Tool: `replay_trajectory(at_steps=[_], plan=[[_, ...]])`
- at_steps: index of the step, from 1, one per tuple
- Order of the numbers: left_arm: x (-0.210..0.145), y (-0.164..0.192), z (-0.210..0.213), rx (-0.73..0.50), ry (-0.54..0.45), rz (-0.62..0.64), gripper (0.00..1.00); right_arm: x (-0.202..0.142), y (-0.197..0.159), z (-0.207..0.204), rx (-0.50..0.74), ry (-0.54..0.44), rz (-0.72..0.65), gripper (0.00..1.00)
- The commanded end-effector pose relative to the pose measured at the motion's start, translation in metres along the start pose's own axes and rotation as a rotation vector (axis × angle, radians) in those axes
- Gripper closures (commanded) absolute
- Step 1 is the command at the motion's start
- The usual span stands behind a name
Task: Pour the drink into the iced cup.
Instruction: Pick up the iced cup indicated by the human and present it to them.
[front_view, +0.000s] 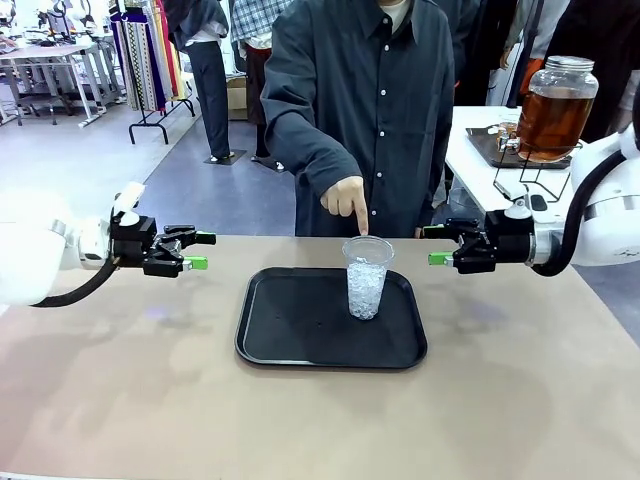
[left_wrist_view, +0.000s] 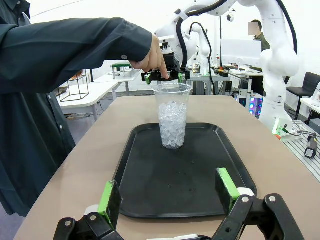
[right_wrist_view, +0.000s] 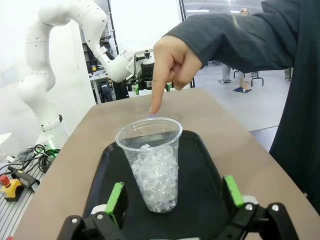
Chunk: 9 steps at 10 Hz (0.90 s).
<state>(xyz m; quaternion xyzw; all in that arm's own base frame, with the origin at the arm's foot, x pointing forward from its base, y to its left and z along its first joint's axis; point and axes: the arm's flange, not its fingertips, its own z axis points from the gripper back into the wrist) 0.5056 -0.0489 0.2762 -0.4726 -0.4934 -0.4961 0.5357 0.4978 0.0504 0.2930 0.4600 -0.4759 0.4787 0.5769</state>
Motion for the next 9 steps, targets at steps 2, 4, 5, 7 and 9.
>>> replay_trajectory(at_steps=[2, 4, 5, 7, 9], plan=[[0.001, -0.001, 0.0, 0.002, 0.0, -0.002, 0.0, -0.019, 0.009, -0.021, -0.053, -0.008, 0.06, 0.0], [0.001, -0.001, 0.0, 0.002, 0.0, -0.002, 0.0, -0.03, 0.014, -0.035, -0.058, -0.017, 0.074, 0.0], [0.001, -0.001, 0.0, 0.002, 0.0, -0.002, 0.0, -0.035, 0.015, -0.041, -0.065, -0.021, 0.085, 0.0], [0.001, -0.001, 0.0, 0.002, 0.0, -0.002, 0.0, -0.044, 0.011, -0.052, -0.071, -0.044, 0.067, 0.0], [0.001, -0.001, 0.0, 0.002, 0.0, -0.002, 0.0, -0.046, 0.012, -0.062, -0.039, -0.041, 0.058, 0.0]])
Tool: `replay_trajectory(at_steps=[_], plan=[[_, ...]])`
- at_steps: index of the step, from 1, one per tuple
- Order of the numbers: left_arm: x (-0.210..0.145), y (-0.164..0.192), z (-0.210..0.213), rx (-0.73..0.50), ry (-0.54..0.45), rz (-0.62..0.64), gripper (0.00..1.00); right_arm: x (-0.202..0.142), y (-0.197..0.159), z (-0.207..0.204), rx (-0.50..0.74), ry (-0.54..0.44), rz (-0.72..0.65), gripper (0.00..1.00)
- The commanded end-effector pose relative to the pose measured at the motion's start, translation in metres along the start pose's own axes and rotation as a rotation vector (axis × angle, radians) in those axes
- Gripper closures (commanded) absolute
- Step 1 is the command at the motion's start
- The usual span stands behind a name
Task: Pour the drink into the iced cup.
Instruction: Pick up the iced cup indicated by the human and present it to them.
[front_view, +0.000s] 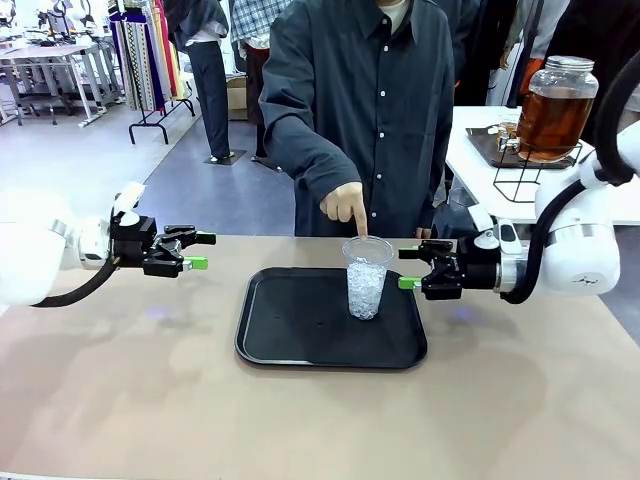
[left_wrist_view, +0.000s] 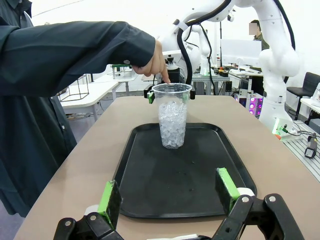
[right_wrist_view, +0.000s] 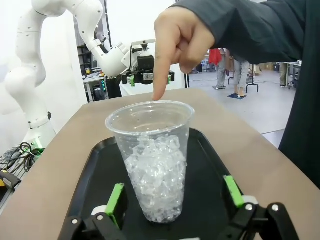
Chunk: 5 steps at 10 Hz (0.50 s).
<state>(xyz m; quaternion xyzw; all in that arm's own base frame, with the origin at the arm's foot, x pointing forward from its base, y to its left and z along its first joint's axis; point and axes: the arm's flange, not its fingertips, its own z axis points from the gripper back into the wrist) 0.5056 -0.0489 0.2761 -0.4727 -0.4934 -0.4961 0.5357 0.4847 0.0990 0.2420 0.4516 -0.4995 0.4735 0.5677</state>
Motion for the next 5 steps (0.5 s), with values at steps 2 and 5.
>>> replay_trajectory(at_steps=[2, 5], plan=[[0.002, -0.001, 0.0, 0.002, 0.0, -0.002, 0.0, -0.004, 0.0, -0.018, 0.027, -0.01, 0.005, 0.0], [0.002, -0.001, 0.0, 0.002, 0.0, -0.002, 0.0, -0.006, 0.004, -0.026, 0.049, -0.018, -0.005, 0.0]])
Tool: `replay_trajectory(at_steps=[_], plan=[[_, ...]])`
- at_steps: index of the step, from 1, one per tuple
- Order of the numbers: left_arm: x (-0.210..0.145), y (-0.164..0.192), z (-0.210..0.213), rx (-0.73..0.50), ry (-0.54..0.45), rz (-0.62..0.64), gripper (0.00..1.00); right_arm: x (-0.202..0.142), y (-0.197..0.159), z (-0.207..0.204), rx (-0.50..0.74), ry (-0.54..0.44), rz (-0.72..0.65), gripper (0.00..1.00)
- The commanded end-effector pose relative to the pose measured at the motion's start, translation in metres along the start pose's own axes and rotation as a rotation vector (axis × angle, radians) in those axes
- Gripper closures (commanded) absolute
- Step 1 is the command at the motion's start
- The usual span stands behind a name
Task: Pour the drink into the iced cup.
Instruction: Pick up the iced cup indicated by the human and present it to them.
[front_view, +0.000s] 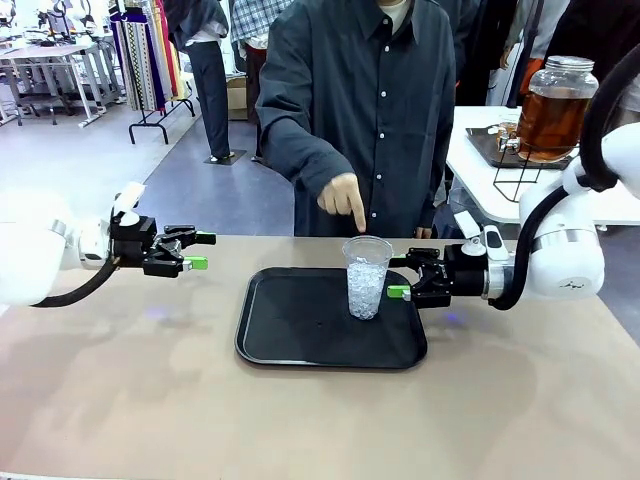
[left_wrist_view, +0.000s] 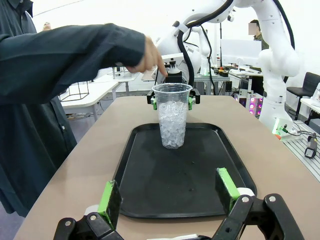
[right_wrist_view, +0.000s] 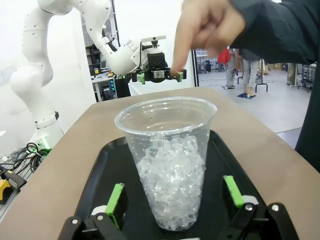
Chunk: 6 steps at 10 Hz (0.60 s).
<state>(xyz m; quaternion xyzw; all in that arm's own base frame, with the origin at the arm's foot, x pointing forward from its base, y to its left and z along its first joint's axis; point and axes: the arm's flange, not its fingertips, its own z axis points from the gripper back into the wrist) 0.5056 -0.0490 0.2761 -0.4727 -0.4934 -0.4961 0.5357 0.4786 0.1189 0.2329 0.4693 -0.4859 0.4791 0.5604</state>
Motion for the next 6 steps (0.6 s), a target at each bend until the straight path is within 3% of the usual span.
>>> replay_trajectory(at_steps=[1, 6], plan=[[0.002, -0.001, 0.0, 0.002, 0.0, -0.002, 0.0, 0.002, -0.005, -0.009, 0.013, -0.024, 0.01, 0.0], [0.002, -0.001, 0.0, 0.002, 0.0, -0.002, 0.0, 0.003, -0.007, -0.029, 0.039, -0.016, -0.008, 0.0]])
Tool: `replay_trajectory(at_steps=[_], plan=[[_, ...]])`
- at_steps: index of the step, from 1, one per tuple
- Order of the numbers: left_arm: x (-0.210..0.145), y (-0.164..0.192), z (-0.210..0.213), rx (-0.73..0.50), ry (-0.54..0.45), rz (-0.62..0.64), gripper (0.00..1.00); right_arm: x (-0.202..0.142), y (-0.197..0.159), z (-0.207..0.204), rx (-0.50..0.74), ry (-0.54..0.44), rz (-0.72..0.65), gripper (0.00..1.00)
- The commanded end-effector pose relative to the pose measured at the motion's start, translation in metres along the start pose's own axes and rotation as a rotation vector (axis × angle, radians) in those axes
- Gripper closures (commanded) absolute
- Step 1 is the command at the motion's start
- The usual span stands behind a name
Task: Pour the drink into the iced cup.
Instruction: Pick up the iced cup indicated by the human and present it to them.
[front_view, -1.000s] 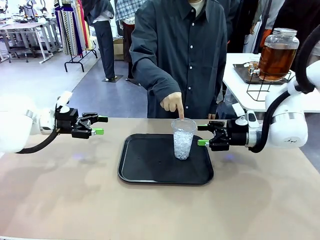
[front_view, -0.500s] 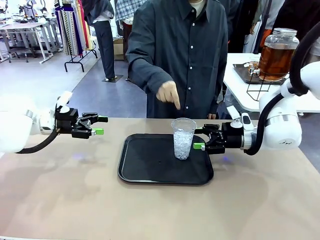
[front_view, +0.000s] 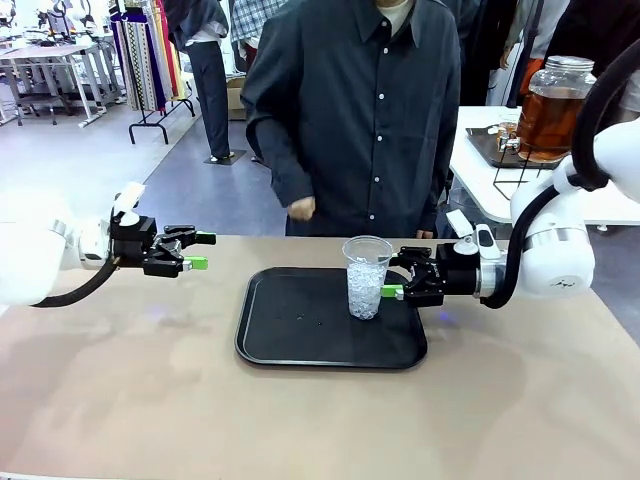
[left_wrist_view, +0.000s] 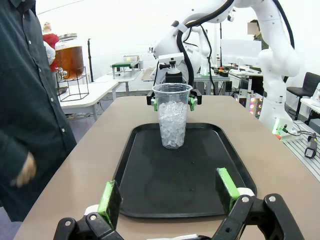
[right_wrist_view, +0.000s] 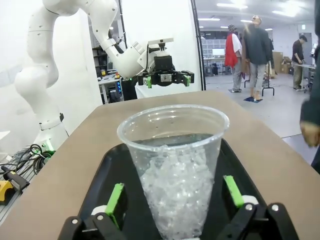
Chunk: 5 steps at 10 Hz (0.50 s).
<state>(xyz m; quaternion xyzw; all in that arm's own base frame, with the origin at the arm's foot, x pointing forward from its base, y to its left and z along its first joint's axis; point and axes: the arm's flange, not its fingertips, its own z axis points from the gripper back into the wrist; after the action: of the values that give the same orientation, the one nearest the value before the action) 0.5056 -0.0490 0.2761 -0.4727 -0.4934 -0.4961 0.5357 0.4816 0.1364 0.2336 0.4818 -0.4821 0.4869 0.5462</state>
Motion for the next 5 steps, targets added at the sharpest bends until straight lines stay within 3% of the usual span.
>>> replay_trajectory(at_steps=[1, 5], plan=[[0.002, -0.001, 0.0, 0.002, 0.0, -0.002, 0.0, 0.0, -0.008, -0.015, 0.002, 0.002, -0.013, 0.0], [0.002, -0.001, 0.0, 0.002, 0.0, -0.002, 0.0, -0.003, -0.015, -0.038, 0.021, 0.009, -0.033, 0.0]])
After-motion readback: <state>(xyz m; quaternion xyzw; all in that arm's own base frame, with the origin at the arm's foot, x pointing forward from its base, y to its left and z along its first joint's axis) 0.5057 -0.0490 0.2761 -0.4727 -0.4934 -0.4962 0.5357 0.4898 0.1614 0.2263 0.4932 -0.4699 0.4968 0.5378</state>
